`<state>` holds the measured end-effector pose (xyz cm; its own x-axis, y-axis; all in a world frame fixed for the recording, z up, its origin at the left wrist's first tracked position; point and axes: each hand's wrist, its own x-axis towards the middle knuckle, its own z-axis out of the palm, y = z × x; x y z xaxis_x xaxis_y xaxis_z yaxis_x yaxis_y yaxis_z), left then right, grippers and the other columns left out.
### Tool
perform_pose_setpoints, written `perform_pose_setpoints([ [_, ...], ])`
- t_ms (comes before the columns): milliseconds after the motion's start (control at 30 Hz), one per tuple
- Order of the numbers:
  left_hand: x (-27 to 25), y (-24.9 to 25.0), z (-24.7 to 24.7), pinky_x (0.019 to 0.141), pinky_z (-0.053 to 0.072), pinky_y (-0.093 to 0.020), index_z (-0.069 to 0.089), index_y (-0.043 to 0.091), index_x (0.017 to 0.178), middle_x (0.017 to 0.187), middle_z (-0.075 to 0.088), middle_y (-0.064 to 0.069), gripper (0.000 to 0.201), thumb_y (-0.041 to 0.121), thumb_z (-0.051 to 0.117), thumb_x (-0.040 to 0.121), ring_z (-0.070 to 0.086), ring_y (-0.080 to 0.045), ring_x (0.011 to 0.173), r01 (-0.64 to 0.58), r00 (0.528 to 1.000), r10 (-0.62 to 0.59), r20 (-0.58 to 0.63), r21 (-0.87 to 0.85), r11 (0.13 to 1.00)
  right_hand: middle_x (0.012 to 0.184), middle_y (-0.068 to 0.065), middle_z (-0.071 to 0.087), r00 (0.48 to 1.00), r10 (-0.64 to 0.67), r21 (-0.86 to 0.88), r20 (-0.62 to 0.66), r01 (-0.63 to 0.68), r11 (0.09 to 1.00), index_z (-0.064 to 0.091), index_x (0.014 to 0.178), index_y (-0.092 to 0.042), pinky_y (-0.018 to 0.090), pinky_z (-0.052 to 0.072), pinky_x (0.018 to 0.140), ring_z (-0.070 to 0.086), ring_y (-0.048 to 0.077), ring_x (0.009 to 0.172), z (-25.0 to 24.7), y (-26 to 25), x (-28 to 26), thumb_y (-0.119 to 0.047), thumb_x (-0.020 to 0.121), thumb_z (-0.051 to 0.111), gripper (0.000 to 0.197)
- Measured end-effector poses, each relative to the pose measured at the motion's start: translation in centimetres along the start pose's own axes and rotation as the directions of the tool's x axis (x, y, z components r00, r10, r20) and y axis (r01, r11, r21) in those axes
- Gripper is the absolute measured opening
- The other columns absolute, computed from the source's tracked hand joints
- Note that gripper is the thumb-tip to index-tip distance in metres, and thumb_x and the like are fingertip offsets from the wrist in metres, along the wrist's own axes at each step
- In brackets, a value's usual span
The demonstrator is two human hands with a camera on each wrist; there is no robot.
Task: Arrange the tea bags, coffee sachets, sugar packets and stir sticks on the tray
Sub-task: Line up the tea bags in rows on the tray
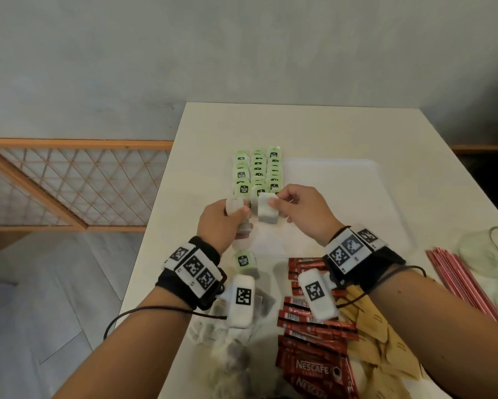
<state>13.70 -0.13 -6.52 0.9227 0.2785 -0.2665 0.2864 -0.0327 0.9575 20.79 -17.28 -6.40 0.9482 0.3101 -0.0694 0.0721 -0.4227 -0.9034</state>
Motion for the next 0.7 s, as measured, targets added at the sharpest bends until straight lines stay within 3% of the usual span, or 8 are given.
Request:
perform_pose_setpoints([
  [67, -0.8, 0.0, 0.5, 0.065, 0.061, -0.035, 0.069, 0.018, 0.091, 0.089, 0.072, -0.011, 0.008, 0.016, 0.062, 0.093, 0.073, -0.027, 0.08, -0.062, 0.998, 0.064, -0.022, 0.088, 0.994, 0.073, -0.003, 0.064, 1.0, -0.004, -0.046, -0.03, 0.003, 0.999, 0.063, 0.075, -0.017, 0.034, 0.051, 0.073, 0.06, 0.017, 0.072, -0.1, 0.1, -0.7, -0.029, 0.085, 0.073, 0.019],
  [200, -2.4, 0.2, 2.3, 0.062, 0.061, -0.028, 0.069, 0.012, 0.101, 0.087, 0.072, -0.009, 0.016, 0.025, 0.063, 0.094, 0.072, -0.02, 0.077, -0.153, 0.988, 0.151, 0.026, 0.155, 0.976, 0.068, -0.002, 0.062, 0.999, -0.029, -0.1, -0.03, 0.025, 0.995, 0.062, 0.078, -0.009, 0.035, 0.051, 0.071, 0.059, 0.016, 0.067, 0.5, -0.5, -2.2, -0.026, 0.087, 0.07, 0.02],
  [367, -2.7, 0.5, 2.4, 0.059, 0.058, -0.021, 0.07, 0.008, 0.097, 0.083, 0.071, -0.006, 0.02, 0.026, 0.061, 0.095, 0.071, -0.016, 0.073, -0.174, 0.985, 0.173, 0.021, 0.151, 0.973, 0.077, 0.001, 0.071, 0.999, -0.04, 0.029, -0.007, 0.04, 0.999, 0.071, 0.081, -0.017, 0.044, 0.057, 0.079, 0.068, 0.022, 0.074, 0.8, -1.6, -3.3, -0.036, 0.093, 0.059, 0.025],
  [500, -2.3, 0.8, 1.8, 0.066, 0.062, -0.034, 0.072, 0.007, 0.088, 0.08, 0.074, -0.01, 0.021, 0.026, 0.064, 0.093, 0.073, -0.022, 0.075, -0.136, 0.991, 0.135, 0.011, 0.092, 0.986, 0.087, 0.0, 0.073, 0.998, -0.054, 0.007, 0.044, 0.054, 0.999, 0.076, 0.096, -0.018, 0.037, 0.058, 0.076, 0.068, 0.02, 0.08, 0.8, -1.9, -3.8, -0.034, 0.095, 0.059, 0.023],
  [633, -1.8, 0.4, 1.3, 0.068, 0.062, -0.037, 0.072, 0.006, 0.097, 0.088, 0.075, -0.013, 0.016, 0.017, 0.061, 0.095, 0.074, -0.024, 0.08, -0.059, 0.998, 0.059, 0.029, 0.027, 0.998, 0.098, -0.008, 0.066, 0.997, -0.08, -0.053, 0.018, 0.081, 0.995, 0.071, 0.108, -0.025, 0.022, 0.05, 0.074, 0.061, 0.006, 0.076, 0.3, -1.4, -2.5, -0.026, 0.091, 0.065, 0.017],
  [700, -1.7, 0.3, 1.1, 0.068, 0.062, -0.036, 0.072, 0.005, 0.1, 0.092, 0.075, -0.015, 0.016, 0.017, 0.062, 0.095, 0.074, -0.026, 0.082, -0.03, 0.998, 0.029, 0.059, 0.015, 0.999, 0.1, -0.004, 0.066, 0.996, -0.058, -0.082, 0.066, 0.063, 0.995, 0.069, 0.112, -0.024, 0.021, 0.05, 0.071, 0.062, 0.009, 0.074, 0.2, -1.4, -1.6, -0.024, 0.092, 0.064, 0.02],
])
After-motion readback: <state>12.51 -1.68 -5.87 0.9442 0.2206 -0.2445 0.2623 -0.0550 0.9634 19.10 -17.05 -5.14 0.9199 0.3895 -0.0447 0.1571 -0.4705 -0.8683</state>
